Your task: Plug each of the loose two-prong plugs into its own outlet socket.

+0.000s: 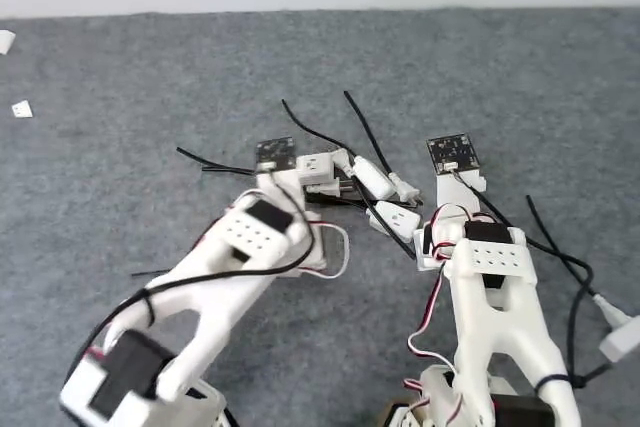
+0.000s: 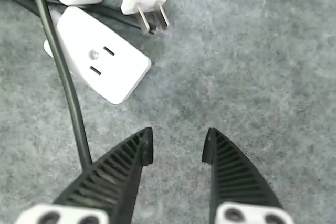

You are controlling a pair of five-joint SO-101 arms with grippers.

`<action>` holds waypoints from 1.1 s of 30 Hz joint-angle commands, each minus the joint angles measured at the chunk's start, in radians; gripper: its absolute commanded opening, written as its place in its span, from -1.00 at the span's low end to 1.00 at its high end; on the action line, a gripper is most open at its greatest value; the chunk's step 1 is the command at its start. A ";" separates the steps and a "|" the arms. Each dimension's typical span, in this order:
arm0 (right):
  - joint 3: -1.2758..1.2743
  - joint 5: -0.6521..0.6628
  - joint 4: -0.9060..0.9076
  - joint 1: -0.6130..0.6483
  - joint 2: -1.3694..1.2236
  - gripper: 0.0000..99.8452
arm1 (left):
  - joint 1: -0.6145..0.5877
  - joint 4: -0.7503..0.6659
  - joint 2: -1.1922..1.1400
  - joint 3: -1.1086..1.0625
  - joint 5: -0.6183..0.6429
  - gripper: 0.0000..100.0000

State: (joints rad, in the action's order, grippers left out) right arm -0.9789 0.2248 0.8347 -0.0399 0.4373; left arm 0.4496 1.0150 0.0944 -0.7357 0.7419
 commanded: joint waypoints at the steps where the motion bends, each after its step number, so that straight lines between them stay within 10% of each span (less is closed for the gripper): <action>1: 0.003 0.011 -0.019 0.007 0.001 -0.66 | -0.064 0.068 0.063 -0.091 -0.098 -0.96; 13: -0.012 0.043 -0.039 0.025 0.001 -0.67 | -0.281 0.072 0.285 -0.142 -1.026 -0.96; 25: -0.012 0.043 -0.039 0.027 0.001 -0.67 | -0.209 -0.008 0.446 -0.226 0.152 -0.96; 33: -0.014 0.044 -0.039 0.028 0.001 -0.66 | -0.209 -0.338 0.394 -0.397 0.539 -0.94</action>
State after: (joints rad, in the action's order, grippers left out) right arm -1.0004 0.2555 0.8101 -0.0215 0.4373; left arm 0.2516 0.7511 0.4994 -1.1285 1.1776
